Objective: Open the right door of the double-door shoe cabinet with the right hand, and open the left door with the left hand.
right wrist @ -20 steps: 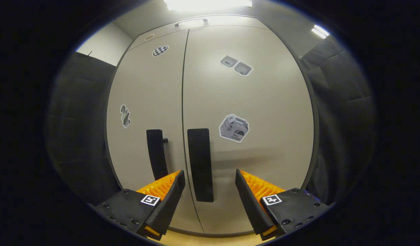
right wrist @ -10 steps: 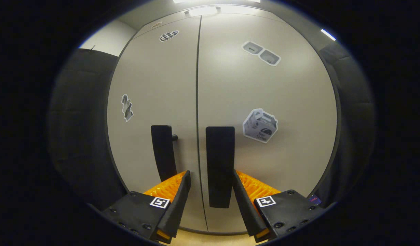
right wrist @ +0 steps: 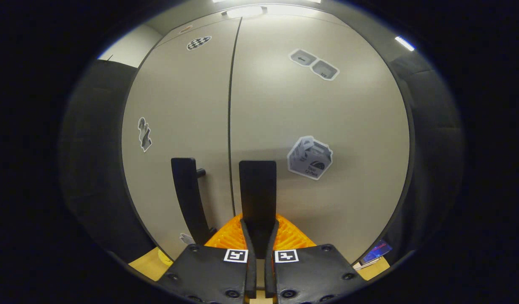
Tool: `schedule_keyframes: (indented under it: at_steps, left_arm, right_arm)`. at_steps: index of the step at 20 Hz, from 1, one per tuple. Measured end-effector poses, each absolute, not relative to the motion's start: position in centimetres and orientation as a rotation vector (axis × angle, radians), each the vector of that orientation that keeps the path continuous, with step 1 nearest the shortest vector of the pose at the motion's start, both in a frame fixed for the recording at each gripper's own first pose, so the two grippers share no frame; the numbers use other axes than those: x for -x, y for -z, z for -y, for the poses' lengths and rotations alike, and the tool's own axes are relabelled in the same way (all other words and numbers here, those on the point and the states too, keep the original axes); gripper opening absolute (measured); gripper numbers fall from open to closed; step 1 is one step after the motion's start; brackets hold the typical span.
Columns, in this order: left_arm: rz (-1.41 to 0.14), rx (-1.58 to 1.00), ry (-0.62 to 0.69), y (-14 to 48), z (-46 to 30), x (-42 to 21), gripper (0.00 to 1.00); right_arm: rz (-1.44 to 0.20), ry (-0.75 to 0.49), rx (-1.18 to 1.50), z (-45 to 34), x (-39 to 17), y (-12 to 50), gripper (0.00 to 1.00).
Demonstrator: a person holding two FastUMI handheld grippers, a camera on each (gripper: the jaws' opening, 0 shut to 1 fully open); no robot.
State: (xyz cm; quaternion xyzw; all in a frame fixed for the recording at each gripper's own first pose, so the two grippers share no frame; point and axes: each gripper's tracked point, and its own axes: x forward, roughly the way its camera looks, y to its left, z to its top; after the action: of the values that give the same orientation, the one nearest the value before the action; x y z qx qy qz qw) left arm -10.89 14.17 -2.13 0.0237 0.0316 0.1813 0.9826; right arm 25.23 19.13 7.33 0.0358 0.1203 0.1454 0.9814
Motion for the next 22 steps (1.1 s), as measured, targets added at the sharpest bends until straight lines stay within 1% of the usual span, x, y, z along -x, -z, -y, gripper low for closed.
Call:
schedule_keyframes:
  at_steps: [1,2,5,6,7,12,13,15,16,17,18,19,20,22]
  left_arm:
    - [-0.059,-0.050,-0.359,1.9,-14.1,10.9,0.88]
    - [-0.053,-0.050,-0.347,1.9,-13.9,11.0,0.87]
    - [-0.036,-0.045,-0.315,1.2,-13.3,11.2,0.87]
    - [-0.036,-0.047,-0.308,1.2,-13.1,11.3,0.87]
    - [-0.036,-0.049,-0.302,1.1,-12.9,11.3,0.87]
    - [-0.021,-0.046,-0.272,0.7,-11.6,10.5,0.87]
    - [-0.020,-0.046,-0.265,0.6,-11.3,10.4,0.88]
    - [-0.016,-0.042,-0.243,0.6,-10.4,10.0,0.87]
    - [-0.015,-0.042,-0.233,0.6,-10.0,9.8,0.87]
    - [-0.014,-0.043,-0.223,0.5,-9.6,9.6,0.87]
    - [-0.013,-0.044,-0.212,0.5,-9.1,9.5,0.87]
    - [-0.013,-0.045,-0.202,0.4,-8.6,9.3,0.87]
    - [-0.012,-0.046,-0.193,0.5,-8.2,9.2,0.88]
    - [-0.011,-0.047,-0.177,0.3,-7.6,8.9,0.87]
  right_arm:
    - [-0.240,-0.300,-0.070,-19.0,-25.0,-7.5,0.09]
    - [-0.250,-0.310,-0.059,-19.1,-24.9,-7.3,0.09]
    - [-0.255,-0.338,-0.050,-18.9,-24.0,-7.5,0.09]
    - [-0.256,-0.346,-0.053,-18.7,-23.4,-7.5,0.12]
    - [-0.258,-0.351,-0.055,-18.5,-23.0,-7.6,0.09]
    - [-0.270,-0.396,-0.085,-17.6,-21.0,-7.8,0.09]
    - [-0.270,-0.404,-0.083,-17.3,-20.4,-7.8,0.05]
    - [-0.270,-0.416,-0.064,-16.6,-19.4,-8.0,0.05]
    - [-0.271,-0.422,-0.059,-16.4,-19.0,-8.1,0.09]
    - [-0.273,-0.429,-0.059,-16.1,-18.6,-8.2,0.09]
    - [-0.277,-0.437,-0.060,-15.6,-18.1,-8.2,0.05]
    - [-0.280,-0.445,-0.059,-15.2,-17.6,-8.3,0.09]
    - [-0.282,-0.451,-0.055,-14.9,-17.3,-8.3,0.09]
    - [-0.287,-0.461,-0.053,-14.2,-16.6,-8.3,0.09]
